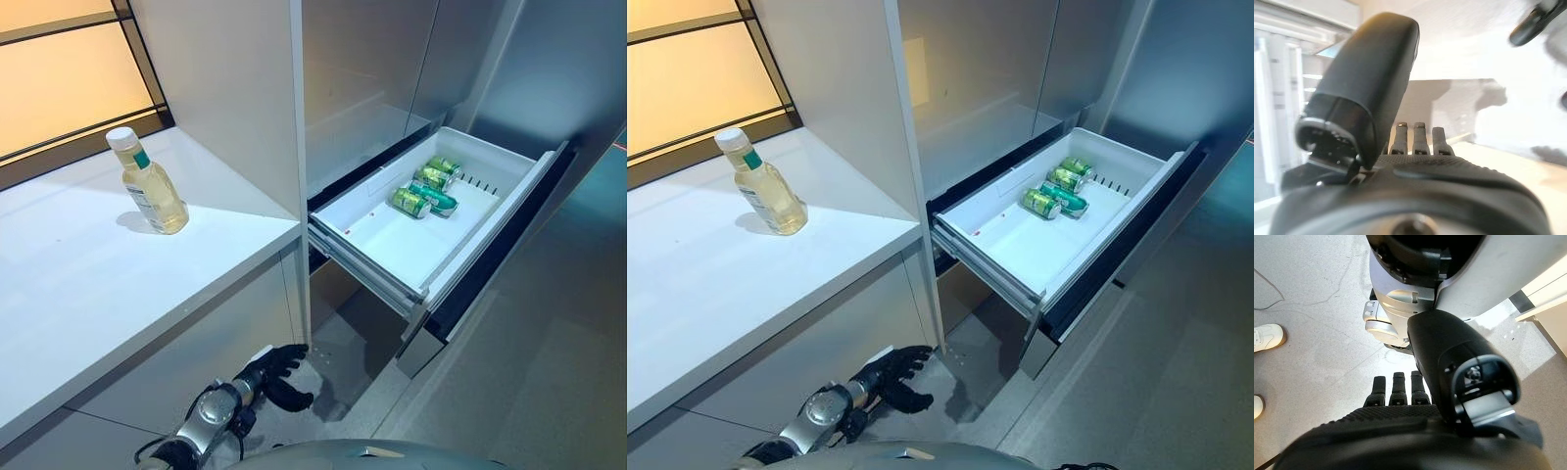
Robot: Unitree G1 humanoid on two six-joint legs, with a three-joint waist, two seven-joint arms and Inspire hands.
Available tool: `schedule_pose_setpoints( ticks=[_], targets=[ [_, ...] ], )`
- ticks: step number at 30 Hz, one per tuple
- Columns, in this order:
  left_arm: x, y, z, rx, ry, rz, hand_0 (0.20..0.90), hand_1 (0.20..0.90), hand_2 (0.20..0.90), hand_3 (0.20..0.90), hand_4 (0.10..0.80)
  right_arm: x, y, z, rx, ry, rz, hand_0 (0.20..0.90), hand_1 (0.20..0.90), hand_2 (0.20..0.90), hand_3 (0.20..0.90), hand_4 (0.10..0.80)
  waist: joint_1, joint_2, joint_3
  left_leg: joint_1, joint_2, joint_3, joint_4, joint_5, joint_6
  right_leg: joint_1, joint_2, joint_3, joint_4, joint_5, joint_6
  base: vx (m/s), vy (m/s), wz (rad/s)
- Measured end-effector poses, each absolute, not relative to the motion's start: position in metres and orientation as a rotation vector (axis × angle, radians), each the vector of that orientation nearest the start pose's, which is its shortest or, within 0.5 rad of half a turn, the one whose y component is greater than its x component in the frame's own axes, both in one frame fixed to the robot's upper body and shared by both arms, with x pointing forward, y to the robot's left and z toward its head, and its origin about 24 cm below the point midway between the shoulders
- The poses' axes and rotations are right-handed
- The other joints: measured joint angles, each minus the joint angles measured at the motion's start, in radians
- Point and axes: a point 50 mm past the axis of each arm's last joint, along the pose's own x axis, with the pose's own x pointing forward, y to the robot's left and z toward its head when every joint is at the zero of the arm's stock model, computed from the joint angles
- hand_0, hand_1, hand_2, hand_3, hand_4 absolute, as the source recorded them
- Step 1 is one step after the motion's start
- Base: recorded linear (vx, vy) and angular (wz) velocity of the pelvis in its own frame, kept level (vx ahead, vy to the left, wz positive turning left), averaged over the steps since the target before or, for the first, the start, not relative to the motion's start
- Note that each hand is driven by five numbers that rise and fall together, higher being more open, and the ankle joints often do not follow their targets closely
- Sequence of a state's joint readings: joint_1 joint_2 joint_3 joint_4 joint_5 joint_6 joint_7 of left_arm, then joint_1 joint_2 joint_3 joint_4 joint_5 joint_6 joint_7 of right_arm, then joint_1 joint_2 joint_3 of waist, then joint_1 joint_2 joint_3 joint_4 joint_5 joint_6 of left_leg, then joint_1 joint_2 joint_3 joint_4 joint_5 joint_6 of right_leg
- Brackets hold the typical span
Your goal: Put drinks into fridge and close the fridge
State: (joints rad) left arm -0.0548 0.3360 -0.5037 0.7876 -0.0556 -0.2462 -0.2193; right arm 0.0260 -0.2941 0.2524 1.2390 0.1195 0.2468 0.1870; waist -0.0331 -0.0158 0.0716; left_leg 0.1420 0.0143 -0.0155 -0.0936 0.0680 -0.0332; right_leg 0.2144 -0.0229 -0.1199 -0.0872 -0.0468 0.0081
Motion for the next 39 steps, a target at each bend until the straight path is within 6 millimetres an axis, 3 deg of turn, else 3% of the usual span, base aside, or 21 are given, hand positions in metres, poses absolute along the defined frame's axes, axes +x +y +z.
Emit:
schedule_pose_setpoints(
  ticks=[6, 9, 15, 31, 39],
  targets=[
    [0.204, 0.156, -0.077, 0.38, 0.462, -0.625, 0.9, 0.9, 0.9, 0.9, 0.8, 0.05, -0.242, -0.166, -0.163, 1.548, 0.068, 0.9, 0.9, 0.9, 0.9, 0.8, 0.002, 0.001, 0.001, -0.001, 0.0, -0.001, 0.0, 0.0, 0.0, 0.0, 0.0, -0.001, -0.001, 0.0, 0.0, 0.0, 0.0, 0.0],
    [0.211, 0.151, -0.065, 0.295, 0.417, -0.656, 0.9, 0.9, 0.9, 0.9, 0.8, 0.05, -0.243, -0.166, -0.165, 1.544, 0.067, 0.9, 0.9, 0.9, 0.9, 0.8, 0.002, 0.003, 0.005, -0.001, 0.0, -0.001, 0.0, 0.0, 0.0, 0.0, 0.0, -0.001, -0.001, 0.0, 0.0, 0.0, 0.0, 0.0],
    [0.23, 0.127, -0.017, 0.113, 0.221, -0.739, 0.9, 0.9, 0.9, 0.9, 0.8, 0.049, -0.243, -0.166, -0.168, 1.543, 0.063, 0.9, 0.9, 0.9, 0.9, 0.8, 0.008, 0.004, 0.007, -0.003, -0.001, -0.01, 0.0, 0.0, 0.0, 0.001, 0.0, -0.005, -0.003, 0.0, 0.0, -0.003, -0.001, 0.01],
    [0.244, 0.1, 0.069, -0.029, -0.068, -0.88, 0.9, 0.9, 0.9, 0.9, 0.8, 0.047, -0.244, -0.166, -0.188, 1.513, 0.051, 0.9, 0.9, 0.9, 0.9, 0.8, 0.012, 0.016, 0.013, -0.009, -0.002, -0.025, 0.0, 0.002, -0.002, 0.002, 0.001, -0.018, -0.004, 0.0, 0.0, -0.001, -0.001, 0.01],
    [0.261, 0.115, 0.116, -0.003, -0.267, -0.709, 0.9, 0.9, 0.9, 0.9, 0.8, 0.044, -0.244, -0.167, -0.189, 1.508, 0.047, 0.9, 0.9, 0.9, 0.9, 0.8, 0.029, 0.019, 0.013, -0.017, -0.002, -0.039, 0.0, 0.006, -0.004, -0.001, 0.003, -0.029, -0.004, 0.0, 0.0, -0.029, -0.009, 0.03]
  ],
)
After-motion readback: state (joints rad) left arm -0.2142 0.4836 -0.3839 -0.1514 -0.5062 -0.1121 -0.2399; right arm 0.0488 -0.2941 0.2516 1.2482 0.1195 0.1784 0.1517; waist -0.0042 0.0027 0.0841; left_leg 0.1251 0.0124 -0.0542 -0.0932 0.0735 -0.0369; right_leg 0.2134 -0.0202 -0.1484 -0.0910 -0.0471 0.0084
